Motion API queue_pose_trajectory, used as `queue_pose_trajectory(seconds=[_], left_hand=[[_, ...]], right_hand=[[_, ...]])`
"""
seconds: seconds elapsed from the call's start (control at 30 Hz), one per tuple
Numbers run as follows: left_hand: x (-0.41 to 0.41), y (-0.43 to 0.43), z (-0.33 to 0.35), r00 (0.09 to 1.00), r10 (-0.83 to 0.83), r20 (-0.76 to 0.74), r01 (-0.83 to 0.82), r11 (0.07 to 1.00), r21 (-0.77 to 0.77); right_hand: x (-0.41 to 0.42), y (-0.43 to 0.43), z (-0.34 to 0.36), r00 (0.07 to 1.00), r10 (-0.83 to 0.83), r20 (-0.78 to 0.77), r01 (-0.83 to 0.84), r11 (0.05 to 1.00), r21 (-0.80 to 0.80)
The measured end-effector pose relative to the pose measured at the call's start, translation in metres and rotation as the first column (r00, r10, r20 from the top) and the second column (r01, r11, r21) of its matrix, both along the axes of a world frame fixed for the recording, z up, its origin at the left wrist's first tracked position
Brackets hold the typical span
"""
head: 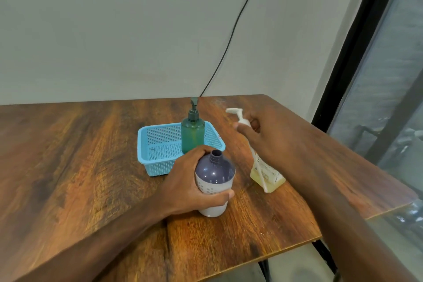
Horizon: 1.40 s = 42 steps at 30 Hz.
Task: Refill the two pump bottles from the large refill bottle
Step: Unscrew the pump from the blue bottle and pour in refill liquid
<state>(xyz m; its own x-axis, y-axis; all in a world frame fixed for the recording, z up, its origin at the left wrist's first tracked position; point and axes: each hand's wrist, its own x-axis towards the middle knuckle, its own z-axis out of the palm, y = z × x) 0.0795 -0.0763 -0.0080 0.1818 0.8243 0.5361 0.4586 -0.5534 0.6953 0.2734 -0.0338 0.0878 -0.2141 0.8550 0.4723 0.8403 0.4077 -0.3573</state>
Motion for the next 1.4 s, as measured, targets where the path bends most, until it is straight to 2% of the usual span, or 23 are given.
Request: queue_pose_trajectory(seconds=[0.17,0.33,0.47,0.7,0.87,1.0,1.13,1.27,1.4], left_hand=[[-0.007,0.004,-0.001,1.000,0.026,0.006,-0.026,1.000,0.018],[-0.005,0.003,0.001,0.999,0.024,-0.021,-0.023,0.999,0.047],[-0.005,0.002,0.000,1.000,0.025,-0.018,-0.024,0.999,0.043],[-0.004,0.002,-0.001,1.000,0.024,-0.018,-0.023,0.999,0.039],[-0.004,0.001,0.000,1.000,0.016,-0.007,-0.016,0.999,0.030],[0.000,-0.001,0.001,0.999,0.043,0.004,-0.043,0.999,0.008],[0.008,-0.004,0.002,0.999,0.051,0.005,-0.051,0.999,-0.016],[0.016,-0.002,0.000,0.998,0.055,0.007,-0.054,0.998,-0.043],[0.025,0.004,-0.001,0.999,0.054,-0.007,-0.054,0.997,-0.054]], right_hand=[[-0.016,0.003,-0.028,0.985,-0.107,0.132,0.132,0.971,-0.197],[-0.022,-0.003,-0.049,0.958,-0.117,0.264,0.186,0.949,-0.254],[-0.023,-0.004,-0.064,0.948,-0.087,0.307,0.185,0.933,-0.309],[-0.020,-0.006,-0.072,0.959,-0.091,0.269,0.175,0.936,-0.306],[-0.006,-0.026,-0.072,0.986,-0.115,0.122,0.148,0.942,-0.303],[0.013,-0.044,-0.074,0.986,-0.154,-0.070,0.133,0.963,-0.235],[0.035,-0.051,-0.080,0.934,-0.159,-0.319,0.127,0.985,-0.121],[0.055,-0.048,-0.089,0.852,-0.200,-0.484,0.234,0.972,0.010],[0.060,-0.031,-0.100,0.791,-0.277,-0.546,0.296,0.954,-0.055]])
